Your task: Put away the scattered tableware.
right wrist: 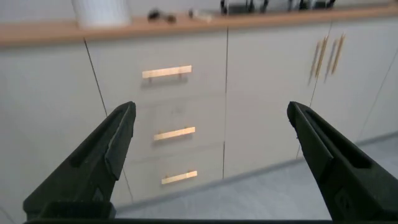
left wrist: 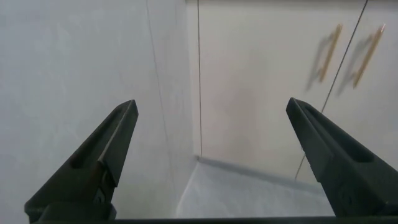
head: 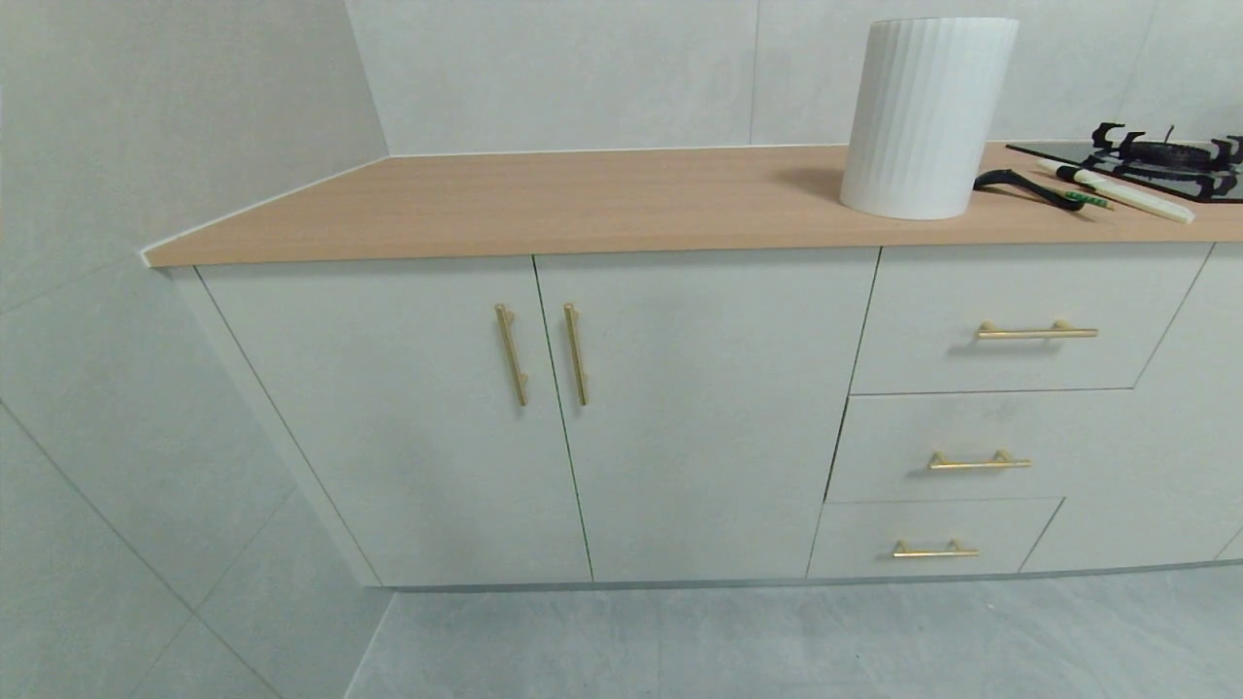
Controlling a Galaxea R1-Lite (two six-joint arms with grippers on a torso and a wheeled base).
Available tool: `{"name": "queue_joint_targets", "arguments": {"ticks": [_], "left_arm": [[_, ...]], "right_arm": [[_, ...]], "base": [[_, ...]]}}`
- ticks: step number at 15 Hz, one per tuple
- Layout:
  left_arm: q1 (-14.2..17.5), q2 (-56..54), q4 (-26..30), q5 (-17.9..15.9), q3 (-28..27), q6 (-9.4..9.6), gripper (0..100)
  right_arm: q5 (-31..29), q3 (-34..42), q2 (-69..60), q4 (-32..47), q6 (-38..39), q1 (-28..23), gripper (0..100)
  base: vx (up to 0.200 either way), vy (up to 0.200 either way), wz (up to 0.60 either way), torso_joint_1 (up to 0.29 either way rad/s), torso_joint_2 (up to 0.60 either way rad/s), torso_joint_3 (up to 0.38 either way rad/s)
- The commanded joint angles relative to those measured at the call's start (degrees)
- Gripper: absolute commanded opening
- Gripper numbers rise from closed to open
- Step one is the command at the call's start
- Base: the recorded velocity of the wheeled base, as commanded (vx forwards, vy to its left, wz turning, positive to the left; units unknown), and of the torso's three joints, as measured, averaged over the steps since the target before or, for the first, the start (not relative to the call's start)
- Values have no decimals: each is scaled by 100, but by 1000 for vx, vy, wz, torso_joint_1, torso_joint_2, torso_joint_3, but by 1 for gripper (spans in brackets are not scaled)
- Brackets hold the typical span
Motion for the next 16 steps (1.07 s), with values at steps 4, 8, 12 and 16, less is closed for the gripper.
{"name": "queue_joint_targets", "arguments": {"ticks": [4, 8, 12, 16], "left_arm": [[6, -79, -873, -639, 1665, -11, 100], [6, -79, -1506, -1553, 2149, -46, 100], [6, -79, -1533, -1667, 2210, -64, 100], [-20, -79, -1524, -1869, 2210, -38, 100]], "right_arm": [[1400, 2387, -110, -2020, 92, -30, 100], [1558, 2387, -110, -1361, 75, -38, 100], [1734, 2369, -101, -1010, 57, -30, 100], [1840, 2387, -110, -1097, 84, -30, 100]], "base": [[0, 0, 0, 0, 0, 0], [0, 0, 0, 0, 0, 0], [0, 0, 0, 0, 0, 0], [0, 0, 0, 0, 0, 0]]}}
